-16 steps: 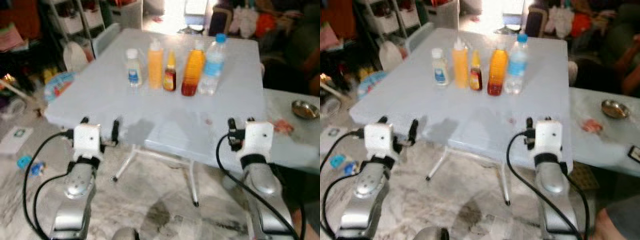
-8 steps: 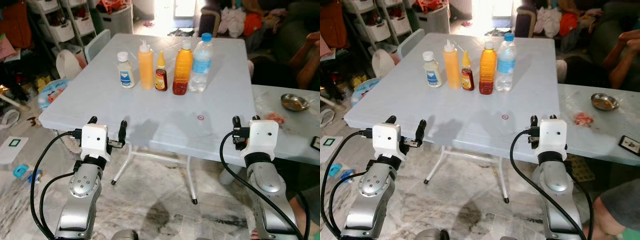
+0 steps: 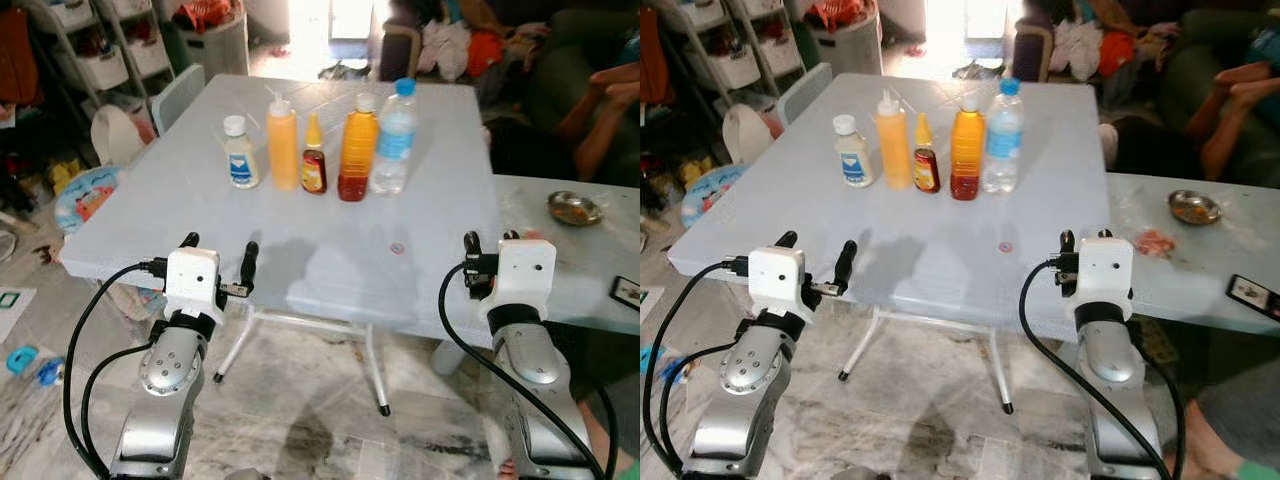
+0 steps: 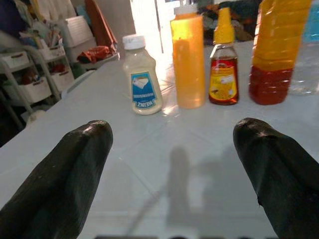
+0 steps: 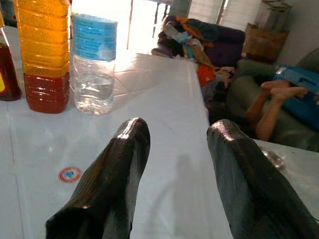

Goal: Restocking fridge

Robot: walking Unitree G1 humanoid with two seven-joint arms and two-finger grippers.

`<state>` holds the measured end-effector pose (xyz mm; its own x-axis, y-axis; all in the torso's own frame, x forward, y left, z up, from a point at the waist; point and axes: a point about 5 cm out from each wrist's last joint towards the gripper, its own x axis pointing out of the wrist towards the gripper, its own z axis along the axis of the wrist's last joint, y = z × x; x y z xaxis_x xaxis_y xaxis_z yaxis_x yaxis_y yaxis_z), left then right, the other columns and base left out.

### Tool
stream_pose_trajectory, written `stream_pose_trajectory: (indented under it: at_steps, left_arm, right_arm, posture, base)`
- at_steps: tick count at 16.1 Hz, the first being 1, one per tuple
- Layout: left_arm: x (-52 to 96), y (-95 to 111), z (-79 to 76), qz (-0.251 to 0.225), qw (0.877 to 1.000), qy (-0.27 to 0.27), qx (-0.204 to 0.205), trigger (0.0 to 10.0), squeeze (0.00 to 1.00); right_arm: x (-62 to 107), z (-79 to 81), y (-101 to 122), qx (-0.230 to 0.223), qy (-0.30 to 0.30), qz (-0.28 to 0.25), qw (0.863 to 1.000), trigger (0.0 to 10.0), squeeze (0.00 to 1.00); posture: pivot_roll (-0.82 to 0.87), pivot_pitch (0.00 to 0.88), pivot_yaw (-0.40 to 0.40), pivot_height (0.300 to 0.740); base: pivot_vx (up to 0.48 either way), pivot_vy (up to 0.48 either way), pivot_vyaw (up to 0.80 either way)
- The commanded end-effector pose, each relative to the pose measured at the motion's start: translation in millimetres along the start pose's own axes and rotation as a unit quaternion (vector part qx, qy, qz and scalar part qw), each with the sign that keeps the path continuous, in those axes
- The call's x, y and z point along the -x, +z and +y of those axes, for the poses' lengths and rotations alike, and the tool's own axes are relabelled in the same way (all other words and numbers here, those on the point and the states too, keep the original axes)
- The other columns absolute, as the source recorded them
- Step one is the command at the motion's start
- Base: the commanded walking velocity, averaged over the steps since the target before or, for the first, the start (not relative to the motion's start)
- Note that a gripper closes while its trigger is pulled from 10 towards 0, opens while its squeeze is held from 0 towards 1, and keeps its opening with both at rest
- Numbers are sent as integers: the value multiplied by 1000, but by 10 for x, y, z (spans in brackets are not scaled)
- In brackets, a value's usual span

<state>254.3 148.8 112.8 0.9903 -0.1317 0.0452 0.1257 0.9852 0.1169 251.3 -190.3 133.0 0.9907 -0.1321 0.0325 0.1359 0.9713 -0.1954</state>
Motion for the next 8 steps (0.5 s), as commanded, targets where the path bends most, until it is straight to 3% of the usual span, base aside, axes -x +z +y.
stream_pose_trajectory:
  at_steps: [1,8]
  left_arm:
    - [-24,27,4,-6,1000,-2,-2,10000,0]
    - [-27,27,-9,-6,1000,-5,-2,10000,0]
  right_arm:
    - [-32,3,40,-3,-3,-8,1000,10000,0]
    - [-48,13,30,-2,-2,-7,1000,10000,0]
  posture:
    - [-74,0,29,740]
    - [-72,0,24,740]
  base:
    - [364,0,0]
    - [359,0,0]
